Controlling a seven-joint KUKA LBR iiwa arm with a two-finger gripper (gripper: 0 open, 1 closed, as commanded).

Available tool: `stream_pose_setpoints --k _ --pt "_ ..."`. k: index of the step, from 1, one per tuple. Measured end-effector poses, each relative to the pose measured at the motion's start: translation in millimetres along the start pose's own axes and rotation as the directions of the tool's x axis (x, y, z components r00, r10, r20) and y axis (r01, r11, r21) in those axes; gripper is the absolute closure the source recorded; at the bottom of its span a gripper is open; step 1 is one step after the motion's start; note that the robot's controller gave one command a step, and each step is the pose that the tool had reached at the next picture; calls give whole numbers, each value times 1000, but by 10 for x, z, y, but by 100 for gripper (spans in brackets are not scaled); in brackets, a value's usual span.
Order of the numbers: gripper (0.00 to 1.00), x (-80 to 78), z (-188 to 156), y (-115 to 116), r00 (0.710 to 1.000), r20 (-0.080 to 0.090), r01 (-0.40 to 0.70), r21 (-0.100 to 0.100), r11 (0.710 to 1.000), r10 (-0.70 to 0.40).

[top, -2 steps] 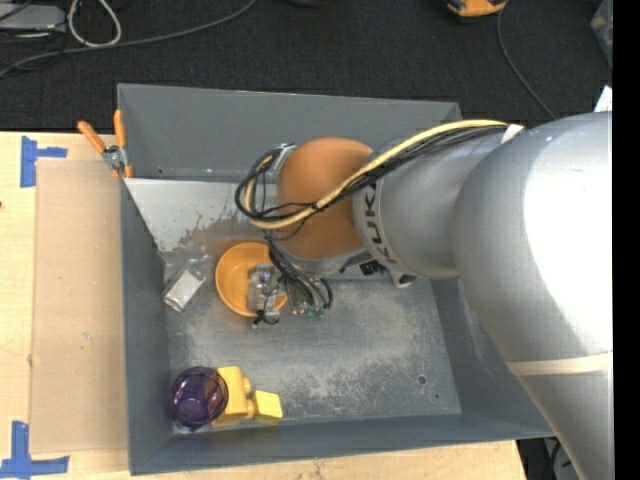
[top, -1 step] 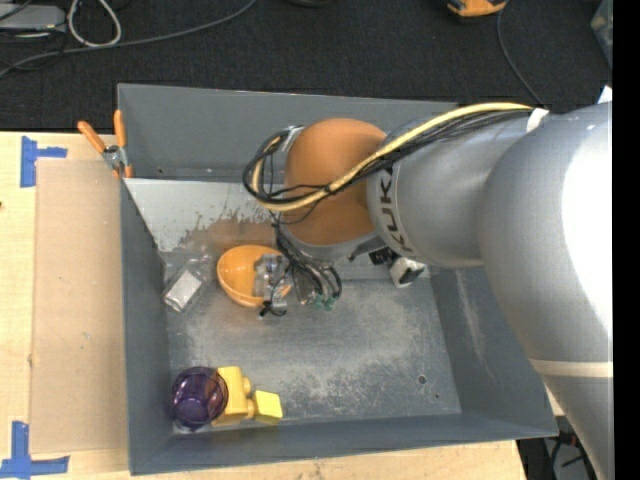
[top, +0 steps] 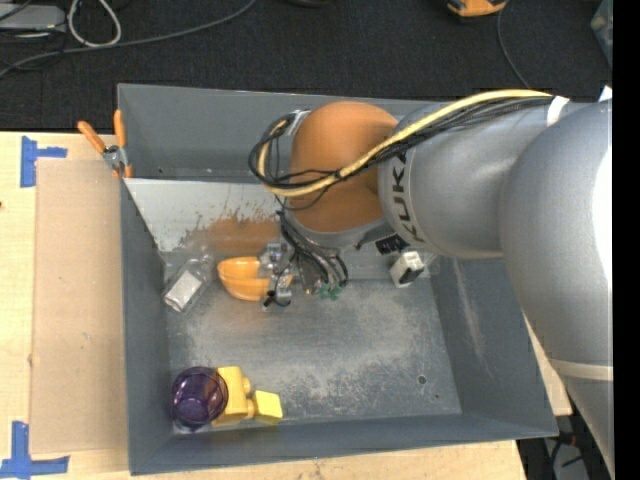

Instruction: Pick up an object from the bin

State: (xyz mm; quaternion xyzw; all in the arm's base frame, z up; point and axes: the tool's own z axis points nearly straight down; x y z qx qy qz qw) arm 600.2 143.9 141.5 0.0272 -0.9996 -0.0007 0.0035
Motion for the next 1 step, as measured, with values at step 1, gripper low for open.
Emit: stream_pose_setpoints --k 1 --pt "100 -1 -260 1 1000 0 -1 0 1000 1"
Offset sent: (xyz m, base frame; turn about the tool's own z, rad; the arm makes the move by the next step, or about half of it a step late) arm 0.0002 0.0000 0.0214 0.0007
